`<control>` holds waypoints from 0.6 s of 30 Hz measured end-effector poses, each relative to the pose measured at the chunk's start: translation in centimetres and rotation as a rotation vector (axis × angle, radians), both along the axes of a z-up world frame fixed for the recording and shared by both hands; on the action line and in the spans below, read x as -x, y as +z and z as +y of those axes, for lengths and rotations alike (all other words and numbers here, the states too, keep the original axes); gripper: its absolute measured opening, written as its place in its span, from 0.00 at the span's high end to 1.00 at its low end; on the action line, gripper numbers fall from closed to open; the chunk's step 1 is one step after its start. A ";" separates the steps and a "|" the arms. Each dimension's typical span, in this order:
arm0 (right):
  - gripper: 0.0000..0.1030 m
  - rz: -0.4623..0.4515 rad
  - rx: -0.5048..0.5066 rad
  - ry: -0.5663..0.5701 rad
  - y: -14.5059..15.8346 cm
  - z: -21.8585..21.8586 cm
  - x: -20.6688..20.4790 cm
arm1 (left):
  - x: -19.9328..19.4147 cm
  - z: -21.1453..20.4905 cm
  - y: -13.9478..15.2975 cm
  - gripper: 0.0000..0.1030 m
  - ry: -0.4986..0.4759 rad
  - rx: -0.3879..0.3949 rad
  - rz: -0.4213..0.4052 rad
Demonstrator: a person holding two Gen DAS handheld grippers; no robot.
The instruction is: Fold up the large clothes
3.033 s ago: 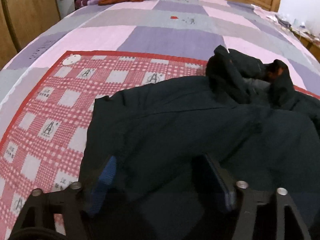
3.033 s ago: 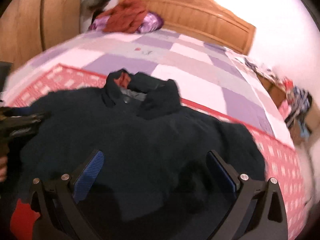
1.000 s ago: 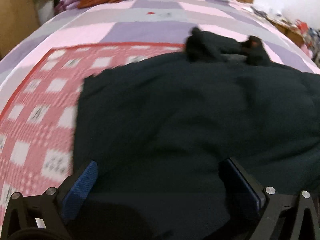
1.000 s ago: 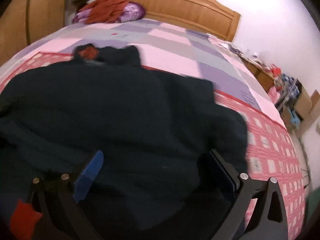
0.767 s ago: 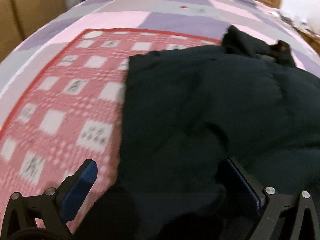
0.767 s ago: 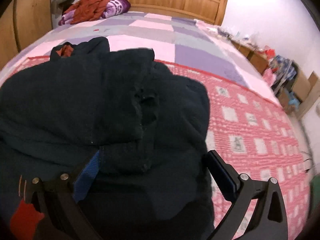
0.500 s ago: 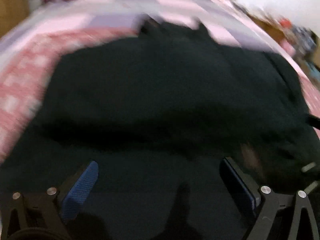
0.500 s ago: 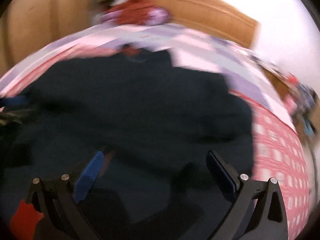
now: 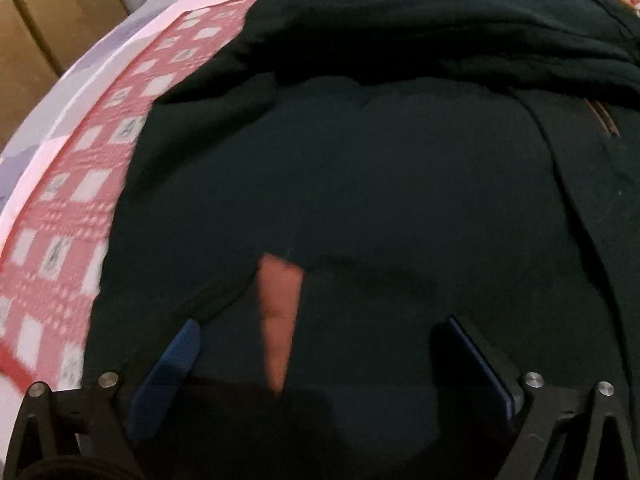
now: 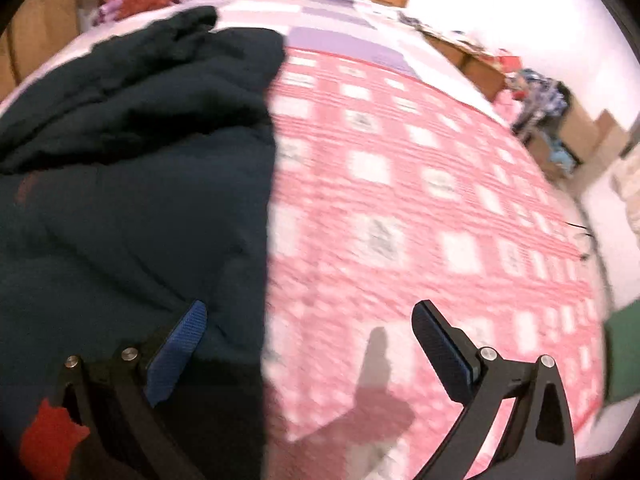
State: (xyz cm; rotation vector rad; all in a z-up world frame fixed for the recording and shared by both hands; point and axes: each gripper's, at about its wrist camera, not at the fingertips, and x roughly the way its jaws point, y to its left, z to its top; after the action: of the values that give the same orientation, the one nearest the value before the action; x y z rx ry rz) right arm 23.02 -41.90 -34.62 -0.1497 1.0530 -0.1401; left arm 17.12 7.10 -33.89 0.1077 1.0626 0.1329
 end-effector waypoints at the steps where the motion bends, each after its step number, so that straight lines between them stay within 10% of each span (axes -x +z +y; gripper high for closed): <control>1: 0.00 -0.005 0.004 -0.007 0.3 0.1 0.6 | 0.2 -0.1 0.3 0.04 0.017 -0.006 0.001; 8: 0.00 -0.046 -0.087 0.239 2.1 12.1 8.0 | 4.9 -8.0 0.7 0.05 -0.089 0.207 -0.025; 13: 0.00 -0.013 -0.014 0.489 0.2 19.7 15.6 | 9.2 -8.1 -0.5 0.00 -0.140 0.153 -0.050; 18: 0.00 0.010 0.022 0.190 -0.7 10.5 17.9 | 11.4 -1.5 -1.5 0.00 -0.120 0.105 -0.022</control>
State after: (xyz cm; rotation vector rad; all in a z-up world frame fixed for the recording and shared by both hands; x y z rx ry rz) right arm 5.09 -31.37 -35.29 -0.2693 1.0420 0.0213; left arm 5.74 5.62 -35.38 0.0752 1.0359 -0.0301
